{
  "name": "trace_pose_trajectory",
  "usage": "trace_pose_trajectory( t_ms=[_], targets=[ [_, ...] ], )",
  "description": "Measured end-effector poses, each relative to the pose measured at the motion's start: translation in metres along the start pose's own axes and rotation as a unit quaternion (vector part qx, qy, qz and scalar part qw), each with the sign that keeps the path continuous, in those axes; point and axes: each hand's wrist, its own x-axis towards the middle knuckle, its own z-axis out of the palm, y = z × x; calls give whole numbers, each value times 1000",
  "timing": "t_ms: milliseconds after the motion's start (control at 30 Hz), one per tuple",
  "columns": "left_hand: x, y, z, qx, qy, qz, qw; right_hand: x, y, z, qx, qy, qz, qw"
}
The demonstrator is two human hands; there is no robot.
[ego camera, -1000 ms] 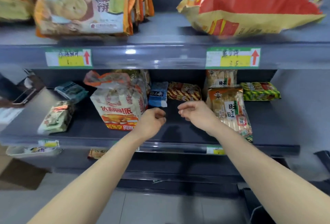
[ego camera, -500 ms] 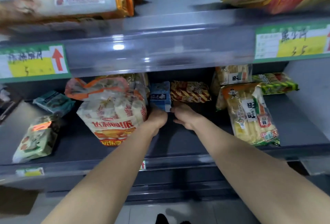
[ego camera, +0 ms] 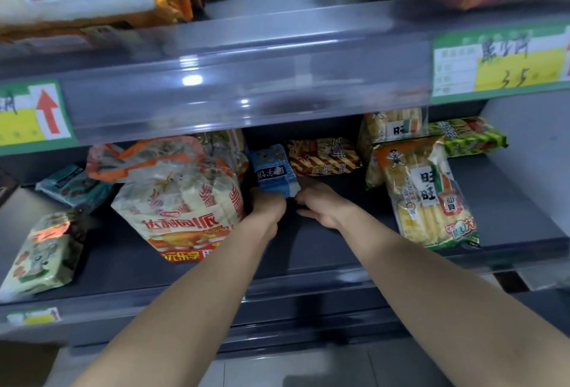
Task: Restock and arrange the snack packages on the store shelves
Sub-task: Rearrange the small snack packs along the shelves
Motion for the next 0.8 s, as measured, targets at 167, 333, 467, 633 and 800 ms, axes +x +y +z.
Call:
trace_pose_trajectory(
  t_ms=[167, 333, 467, 633, 800],
  targets=[
    [-32, -7, 17, -27, -49, -18, 998, -17, 6, -18, 58, 26, 22, 998],
    [-79, -8, 17, 26, -185, -54, 981, -47, 12, -42, 18, 76, 43, 996],
    [-70, 8, 8, 303, -63, 146, 940, -61, 25, -48, -40, 145, 64, 987],
    [-46, 17, -2, 414, -117, 212, 878, -79, 37, -51, -60, 179, 97, 977],
    [-46, 23, 0, 520, -140, 174, 824, -101, 36, -40, -8, 20, 165, 986]
  ],
)
